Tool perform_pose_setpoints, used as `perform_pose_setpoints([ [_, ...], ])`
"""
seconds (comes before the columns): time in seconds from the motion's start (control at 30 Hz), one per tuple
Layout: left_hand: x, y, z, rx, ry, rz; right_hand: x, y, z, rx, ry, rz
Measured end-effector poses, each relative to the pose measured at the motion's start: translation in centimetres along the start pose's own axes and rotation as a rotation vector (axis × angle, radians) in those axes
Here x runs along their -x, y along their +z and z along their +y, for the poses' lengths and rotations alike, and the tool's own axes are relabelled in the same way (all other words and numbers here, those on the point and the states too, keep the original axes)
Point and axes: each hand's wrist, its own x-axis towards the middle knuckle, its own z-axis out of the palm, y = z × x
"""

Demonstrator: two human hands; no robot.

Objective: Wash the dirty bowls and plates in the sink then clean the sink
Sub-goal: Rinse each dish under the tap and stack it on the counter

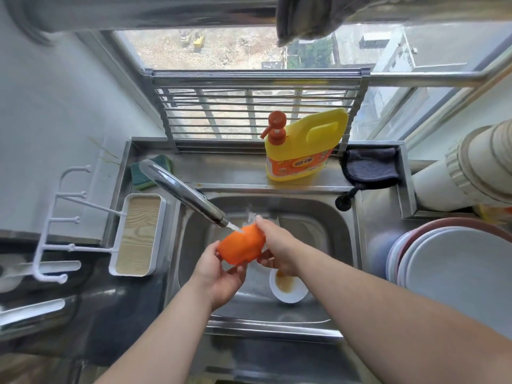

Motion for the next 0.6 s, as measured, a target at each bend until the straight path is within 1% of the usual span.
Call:
perform_pose_setpoints([
  [0.1, -0.5, -1.0, 0.5, 0.205, -0.144, -0.021, -0.5, 1.3, -0.3, 0.181, -0.035, 0.047],
  [0.17, -0.5, -1.6, 0.3, 0.266, -0.207, -0.039, -1.0, 2.4, -0.8, 0.326, -0.068, 0.122],
  [0.23, -0.7, -2.0, -0.1, 0.168, -0.196, -0.011, -1.9, 3.3, -1.2, 0.429, -0.089, 0.186],
  [0.3, -0.8, -2.2, -0.7, 0.066, -0.139, 0.066, -3.0, 4.0, -1.3, 0.538, -0.083, 0.222],
  [0.37, -0.7, -2.0, -0.8, 0.055, -0.074, 0.105, -3.3, 4.3, -1.5, 0.582, -0.07, 0.231],
  [0.4, -0.6, -1.7, -0.8, 0.06, -0.04, 0.106, -3.2, 4.3, -1.6, 0.516, -0.064, 0.245],
  [0.47, -0.3, -0.9, -0.6, 0.075, 0.032, 0.103, -3.5, 4.0, -1.4, 0.247, -0.022, 0.289],
  [0.53, -0.4, -0.1, -0.5, 0.061, 0.109, 0.098, -3.6, 3.4, -0.9, -0.036, 0.058, 0.301],
  [0.6, -0.1, 0.8, -0.3, 0.026, 0.144, 0.078, -3.1, 2.7, -0.5, -0.272, 0.155, 0.306],
])
